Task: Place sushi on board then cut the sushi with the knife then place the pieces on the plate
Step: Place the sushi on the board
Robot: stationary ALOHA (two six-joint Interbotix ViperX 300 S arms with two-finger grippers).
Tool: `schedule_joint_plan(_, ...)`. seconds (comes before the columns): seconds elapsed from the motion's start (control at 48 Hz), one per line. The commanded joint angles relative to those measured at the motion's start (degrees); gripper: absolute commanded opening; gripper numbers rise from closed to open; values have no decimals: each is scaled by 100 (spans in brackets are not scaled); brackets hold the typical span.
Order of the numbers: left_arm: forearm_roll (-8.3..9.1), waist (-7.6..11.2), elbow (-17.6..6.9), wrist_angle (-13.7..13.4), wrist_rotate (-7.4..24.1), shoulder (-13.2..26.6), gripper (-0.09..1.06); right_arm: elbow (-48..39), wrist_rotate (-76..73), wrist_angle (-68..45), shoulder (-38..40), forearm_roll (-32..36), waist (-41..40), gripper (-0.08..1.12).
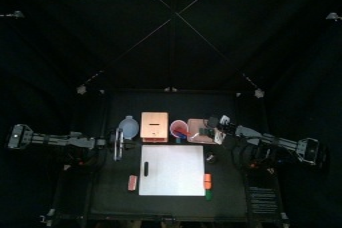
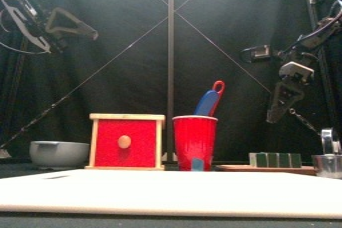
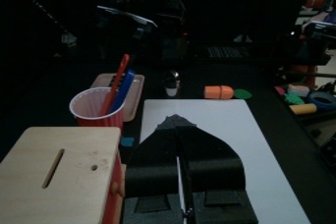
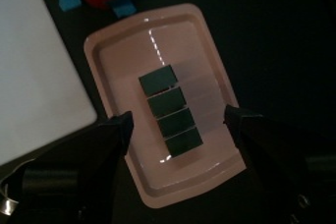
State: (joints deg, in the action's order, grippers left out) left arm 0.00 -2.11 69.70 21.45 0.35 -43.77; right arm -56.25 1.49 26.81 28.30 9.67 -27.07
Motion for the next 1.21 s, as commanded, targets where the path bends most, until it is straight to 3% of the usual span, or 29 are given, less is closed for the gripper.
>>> schedule_joint_plan(0.021,0,-9,-79,53,0,18,-3,220,290,44,-237,-114,-9,102)
schedule_joint_plan(0.333,-9,-9,-44,53,-9,18,-3,387,1740,53,-861,-1178,-580,102)
schedule_joint_plan(0.646,-18,-9,0,53,-9,9,-3,396,2628,9,-1178,-1811,-940,102)
schedule_joint_plan(1.208,-18,-9,0,26,0,9,-3,527,2716,-475,-2118,-1890,-932,101)
